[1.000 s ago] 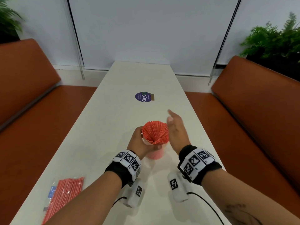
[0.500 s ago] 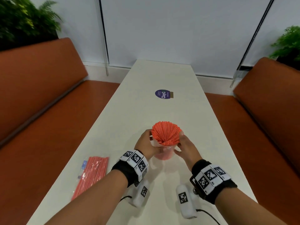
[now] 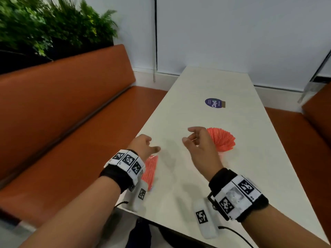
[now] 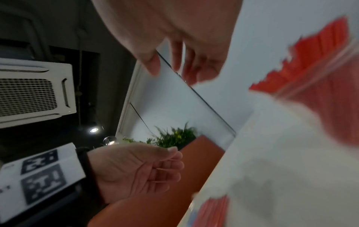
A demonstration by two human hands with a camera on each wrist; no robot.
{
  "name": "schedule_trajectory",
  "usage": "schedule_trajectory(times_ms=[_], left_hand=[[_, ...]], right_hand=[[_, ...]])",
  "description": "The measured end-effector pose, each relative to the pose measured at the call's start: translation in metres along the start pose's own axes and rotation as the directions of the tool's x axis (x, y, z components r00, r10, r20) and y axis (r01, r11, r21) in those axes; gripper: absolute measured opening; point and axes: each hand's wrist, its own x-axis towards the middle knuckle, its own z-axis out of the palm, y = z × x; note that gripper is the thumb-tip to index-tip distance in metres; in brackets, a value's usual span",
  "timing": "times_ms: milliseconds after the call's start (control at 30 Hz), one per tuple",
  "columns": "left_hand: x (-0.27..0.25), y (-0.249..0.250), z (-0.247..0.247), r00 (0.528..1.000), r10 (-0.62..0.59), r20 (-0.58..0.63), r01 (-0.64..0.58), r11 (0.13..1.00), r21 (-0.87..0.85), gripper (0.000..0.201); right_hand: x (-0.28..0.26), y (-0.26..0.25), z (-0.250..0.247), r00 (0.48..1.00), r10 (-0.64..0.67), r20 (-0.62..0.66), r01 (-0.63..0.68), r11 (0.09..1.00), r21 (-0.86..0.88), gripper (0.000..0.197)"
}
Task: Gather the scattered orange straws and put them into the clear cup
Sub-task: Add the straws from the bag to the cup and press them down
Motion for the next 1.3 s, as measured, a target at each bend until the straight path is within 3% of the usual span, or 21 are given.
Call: schedule_trajectory(times_ms=[33,100,167,233,333,433,567,633,700,800,867,967,1200,1300], left_hand=[[-0.001,-0.011,-0.007,0.998,-0.058,0.016,0.057,0.997,0.058,0.056],[0.0,-0.032,-0.015,0.982,-0.175,0.07,0.165,0.978,0.13,0.054],[0.003,-0.05,-0.017,0.956,-0.26,0.133,0.241,0.96,0.143,0.035],[0.006,-0.062,-0.015,0.93,-0.328,0.163,0.311,0.943,0.121,0.023],[0.011,-0.072,-0.007,0.904,-0.377,0.201,0.382,0.924,0.014,0.019],[0.014,-0.074,0.002,0.905,-0.355,0.232,0.374,0.926,-0.041,0.018],[0.007,-0.064,0.016,0.932,-0.274,0.236,0.288,0.957,-0.029,0.01],[0.002,-0.055,0.022,0.951,-0.198,0.238,0.217,0.975,-0.054,0.015],[-0.005,-0.042,0.026,0.966,-0.106,0.236,0.145,0.978,-0.152,0.022],[-0.021,-0.015,0.032,0.978,0.081,0.192,-0.015,0.945,-0.326,0.022],[-0.032,0.002,0.039,0.967,0.21,0.146,-0.138,0.909,-0.394,0.022],[-0.043,0.02,0.054,0.943,0.313,0.114,-0.216,0.834,-0.507,0.019],[-0.039,0.04,0.097,0.926,0.361,0.11,-0.232,0.774,-0.59,0.03],[-0.036,0.044,0.107,0.919,0.377,0.114,-0.229,0.748,-0.623,0.035]], right_hand=[[0.002,0.004,0.016,0.983,0.131,0.128,-0.128,0.991,-0.033,0.033],[0.005,0.013,0.044,0.86,0.399,0.319,-0.389,0.916,-0.098,0.051],[0.008,0.02,0.066,0.741,0.554,0.38,-0.553,0.824,-0.123,0.055],[0.013,0.029,0.083,0.677,0.634,0.374,-0.637,0.759,-0.132,0.039],[0.02,0.041,0.1,0.657,0.674,0.336,-0.646,0.734,-0.21,0.008],[0.023,0.046,0.106,0.664,0.676,0.321,-0.64,0.735,-0.225,0.025],[0.017,0.047,0.097,0.631,0.695,0.345,-0.65,0.716,-0.253,0.033],[0.013,0.049,0.086,0.667,0.653,0.359,-0.617,0.754,-0.226,0.029],[0.009,0.049,0.069,0.746,0.576,0.335,-0.571,0.812,-0.124,0.026],[-0.005,0.04,0.034,0.895,0.394,0.207,-0.386,0.919,-0.082,0.022],[-0.017,0.035,0.007,0.957,0.263,0.126,-0.255,0.964,-0.071,0.021],[-0.034,0.034,-0.03,0.984,0.175,0.037,-0.173,0.984,-0.048,0.021],[-0.054,0.055,-0.064,0.979,0.19,-0.069,-0.19,0.982,-0.006,0.003],[-0.056,0.066,-0.068,0.982,0.169,-0.08,-0.171,0.985,-0.024,0.014]])
